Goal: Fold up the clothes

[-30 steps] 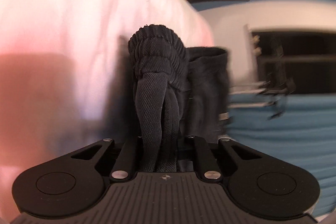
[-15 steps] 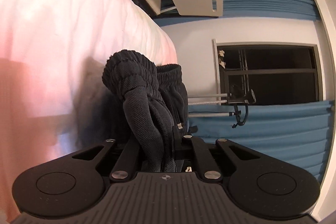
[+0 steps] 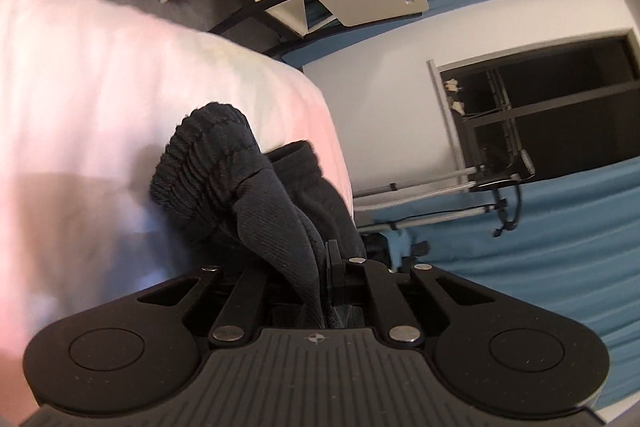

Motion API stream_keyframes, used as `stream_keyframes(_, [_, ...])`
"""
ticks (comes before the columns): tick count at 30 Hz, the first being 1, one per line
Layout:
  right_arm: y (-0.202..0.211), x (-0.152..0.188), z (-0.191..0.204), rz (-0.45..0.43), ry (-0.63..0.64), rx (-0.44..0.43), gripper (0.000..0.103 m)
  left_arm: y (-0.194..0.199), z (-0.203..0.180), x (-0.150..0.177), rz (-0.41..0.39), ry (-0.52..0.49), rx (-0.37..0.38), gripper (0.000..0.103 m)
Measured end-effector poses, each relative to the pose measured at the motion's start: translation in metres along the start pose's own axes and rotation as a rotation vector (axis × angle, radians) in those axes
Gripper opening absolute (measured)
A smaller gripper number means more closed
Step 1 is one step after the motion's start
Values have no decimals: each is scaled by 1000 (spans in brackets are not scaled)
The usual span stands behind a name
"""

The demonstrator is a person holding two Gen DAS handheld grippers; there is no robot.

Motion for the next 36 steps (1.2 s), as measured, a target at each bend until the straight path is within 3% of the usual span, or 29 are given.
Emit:
stream_keyframes(9, [-174, -10, 48, 141, 153, 124, 7, -143, -101, -3, -28, -128, -183, 9])
stream_keyframes(13, [-242, 2, 36, 209, 195, 181, 7, -210, -114, 5, -27, -164, -279, 10])
stream_keyframes(17, [-280, 17, 20, 270, 233, 222, 8, -244, -118, 10, -33, -209, -318, 11])
stream_keyframes(21, [-286, 26, 8, 294, 237, 218, 10, -250, -118, 14, -44, -253, -322, 14])
stream_keyframes(22, [-285, 26, 8, 299, 243, 207, 14, -249, -119, 15, -46, -278, -316, 20])
stream_keyframes(24, [-278, 26, 11, 303, 258, 187, 21, -245, -118, 16, -37, -324, -281, 37])
stream_keyframes(25, [-274, 26, 13, 313, 273, 179, 33, -241, -118, 18, -23, -349, -248, 56])
stream_keyframes(26, [-267, 26, 16, 321, 281, 165, 40, -236, -120, 21, -7, -389, -210, 73])
stream_keyframes(28, [-252, 27, 22, 329, 291, 137, 46, -222, -126, 29, 16, -504, -152, 86])
stream_keyframes(33, [-192, 31, 45, 323, 307, 45, 50, -172, -129, 58, 48, -655, -51, 89])
stream_keyframes(36, [-151, 39, 58, 323, 349, 9, 50, -136, -130, 86, 17, -754, -4, 90])
Point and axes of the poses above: each gripper's, at about its wrist camera, not at the fingertips, and y roughly against the way its jaws point, z to its left, x to its underside, the point moved 3 cm from there along -y, roughly the way its jaws point, and after that the axes turned 7 degrees about -x, right-handed, at the moved point
